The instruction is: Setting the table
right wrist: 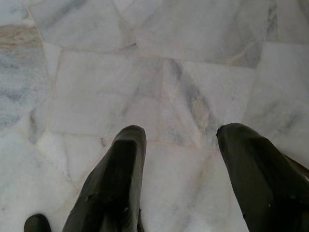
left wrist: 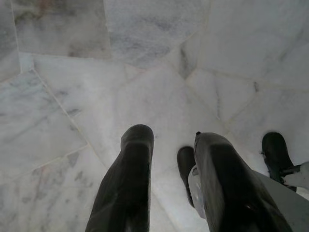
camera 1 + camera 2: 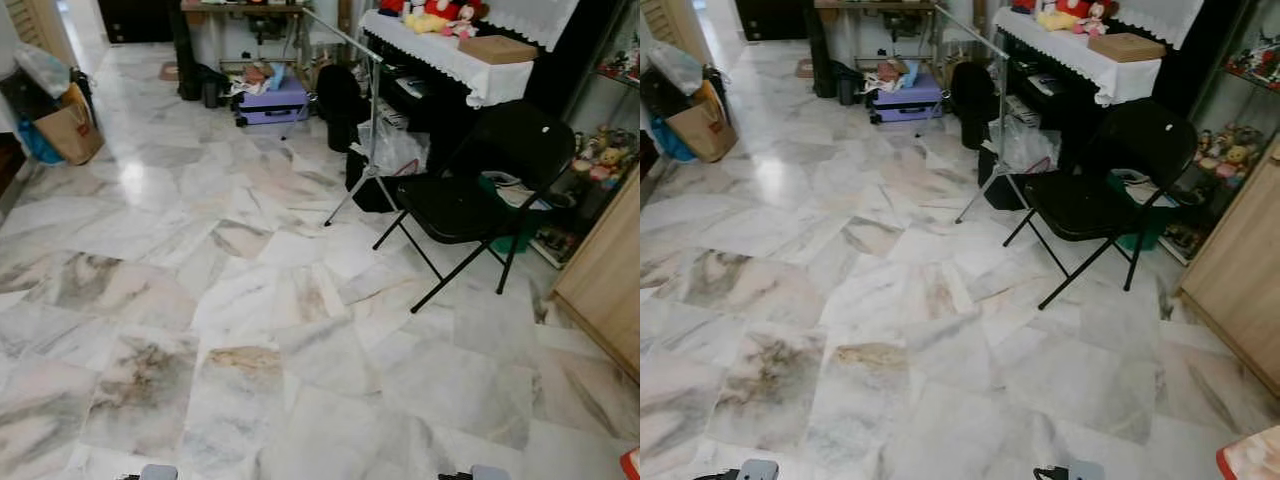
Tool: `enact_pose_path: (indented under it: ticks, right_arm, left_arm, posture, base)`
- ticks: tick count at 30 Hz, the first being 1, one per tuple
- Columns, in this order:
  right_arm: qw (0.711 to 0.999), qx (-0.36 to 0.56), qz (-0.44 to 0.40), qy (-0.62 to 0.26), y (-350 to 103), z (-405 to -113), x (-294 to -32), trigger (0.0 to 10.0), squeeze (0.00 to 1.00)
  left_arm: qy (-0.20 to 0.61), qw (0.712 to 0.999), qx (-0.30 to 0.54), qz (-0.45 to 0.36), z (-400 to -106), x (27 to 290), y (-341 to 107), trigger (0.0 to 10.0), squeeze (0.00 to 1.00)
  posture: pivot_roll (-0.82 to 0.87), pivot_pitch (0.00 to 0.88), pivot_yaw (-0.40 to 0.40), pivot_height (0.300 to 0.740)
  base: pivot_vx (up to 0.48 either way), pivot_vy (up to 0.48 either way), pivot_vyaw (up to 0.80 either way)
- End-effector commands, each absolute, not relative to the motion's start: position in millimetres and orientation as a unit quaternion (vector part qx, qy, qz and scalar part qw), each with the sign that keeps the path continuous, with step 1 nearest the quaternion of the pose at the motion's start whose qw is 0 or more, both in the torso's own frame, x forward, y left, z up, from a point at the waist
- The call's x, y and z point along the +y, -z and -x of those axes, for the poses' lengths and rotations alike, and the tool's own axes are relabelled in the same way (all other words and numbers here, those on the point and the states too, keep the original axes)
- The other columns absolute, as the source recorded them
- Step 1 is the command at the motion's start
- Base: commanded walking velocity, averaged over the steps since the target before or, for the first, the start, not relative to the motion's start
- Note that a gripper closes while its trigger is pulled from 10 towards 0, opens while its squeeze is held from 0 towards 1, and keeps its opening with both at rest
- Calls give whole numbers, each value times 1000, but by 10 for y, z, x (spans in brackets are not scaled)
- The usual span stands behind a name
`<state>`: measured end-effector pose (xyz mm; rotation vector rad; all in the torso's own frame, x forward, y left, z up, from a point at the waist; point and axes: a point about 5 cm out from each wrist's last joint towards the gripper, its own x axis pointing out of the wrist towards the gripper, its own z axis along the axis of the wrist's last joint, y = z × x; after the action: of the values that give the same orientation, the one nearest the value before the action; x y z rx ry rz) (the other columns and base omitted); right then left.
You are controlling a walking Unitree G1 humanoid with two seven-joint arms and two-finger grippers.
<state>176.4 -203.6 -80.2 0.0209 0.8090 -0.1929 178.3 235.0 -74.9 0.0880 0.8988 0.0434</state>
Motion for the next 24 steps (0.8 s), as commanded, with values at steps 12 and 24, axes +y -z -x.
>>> enact_pose_path:
  ticks: [12, 24]
  right_arm:
    - [889, 426, -149, 82, 799, -1899, -1905, 10000, 0]
    - [888, 429, -148, 80, 813, -1873, -1896, 10000, 0]
  left_arm:
    - [-22, 890, 455, -10, -1827, 2044, 812, 10000, 0]
    - [-16, 891, 453, -11, -1841, 1992, 814, 10000, 0]
  posture:
    - [133, 66, -84, 740]
    - [128, 92, -90, 740]
  base:
    - [0, 0, -400]
    - [0, 0, -800]
